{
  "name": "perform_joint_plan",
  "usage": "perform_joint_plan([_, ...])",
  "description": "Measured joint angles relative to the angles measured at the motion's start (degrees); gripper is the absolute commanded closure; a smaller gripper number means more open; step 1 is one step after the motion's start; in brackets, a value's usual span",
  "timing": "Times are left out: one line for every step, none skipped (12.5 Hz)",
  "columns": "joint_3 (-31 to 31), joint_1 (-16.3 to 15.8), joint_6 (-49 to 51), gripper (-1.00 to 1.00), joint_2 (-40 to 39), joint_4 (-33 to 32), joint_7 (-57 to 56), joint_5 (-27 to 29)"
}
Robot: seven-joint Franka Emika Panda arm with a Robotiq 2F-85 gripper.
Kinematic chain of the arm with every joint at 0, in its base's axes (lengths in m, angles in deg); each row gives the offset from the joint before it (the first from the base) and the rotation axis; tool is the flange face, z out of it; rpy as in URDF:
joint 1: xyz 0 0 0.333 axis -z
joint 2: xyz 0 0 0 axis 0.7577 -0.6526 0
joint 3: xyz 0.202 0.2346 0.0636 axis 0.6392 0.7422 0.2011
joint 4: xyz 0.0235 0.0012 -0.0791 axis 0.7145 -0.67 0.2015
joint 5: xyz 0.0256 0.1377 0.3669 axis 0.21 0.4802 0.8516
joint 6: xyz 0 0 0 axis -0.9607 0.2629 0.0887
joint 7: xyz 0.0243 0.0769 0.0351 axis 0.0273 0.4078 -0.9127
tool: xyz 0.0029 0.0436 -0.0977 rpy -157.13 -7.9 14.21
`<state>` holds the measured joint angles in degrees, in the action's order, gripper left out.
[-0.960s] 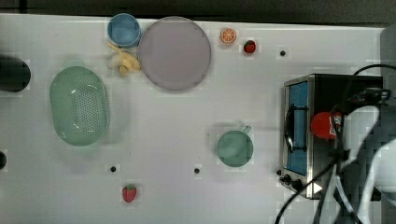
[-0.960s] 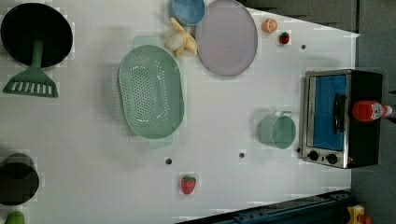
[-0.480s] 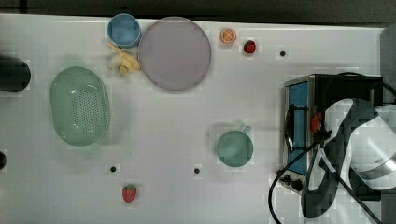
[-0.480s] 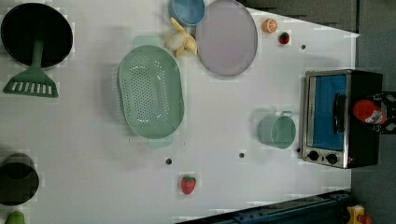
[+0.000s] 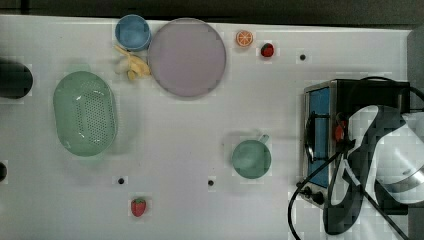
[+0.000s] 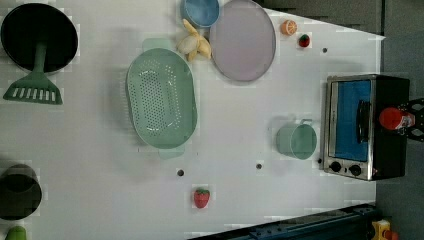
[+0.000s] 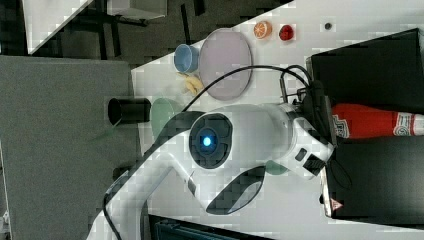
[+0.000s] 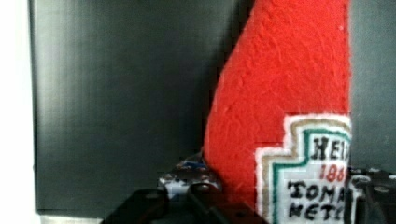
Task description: Pick Ketchup from oven and place it on table.
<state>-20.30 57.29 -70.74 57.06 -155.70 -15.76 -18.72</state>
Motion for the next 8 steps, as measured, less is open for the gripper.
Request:
perform_joint_plan([0.0,0.2,0.0,-0.27,0.2,0.8,0.0,0.0])
perform_joint_plan([0.0,0.3,0.1,-0.27,0.3,1.3,0.0,-0.1])
perform_joint_plan([-0.6,-0.3,0.0,-0.27,0.3,1.2,0.0,-0.3])
perform_joint_plan([-1.1,-0.8,0.1,-0.27,0.2,1.4,0.0,-0.5])
perform_joint_plan([-1.0,-0.6,1.1,-0.27,0.1,2.6,-0.1,-1.1])
perform_joint_plan([-1.6,-1.0,3.4,-0.27,-0.2,4.3,-0.1,-3.0])
perform_joint_plan([-2.0,-1.5,5.8,-0.27,0.0,5.5,-0.2,-4.0])
perform_joint_plan([-1.7,-1.8,7.4,-0.27,0.8,6.3,-0.4,-4.6])
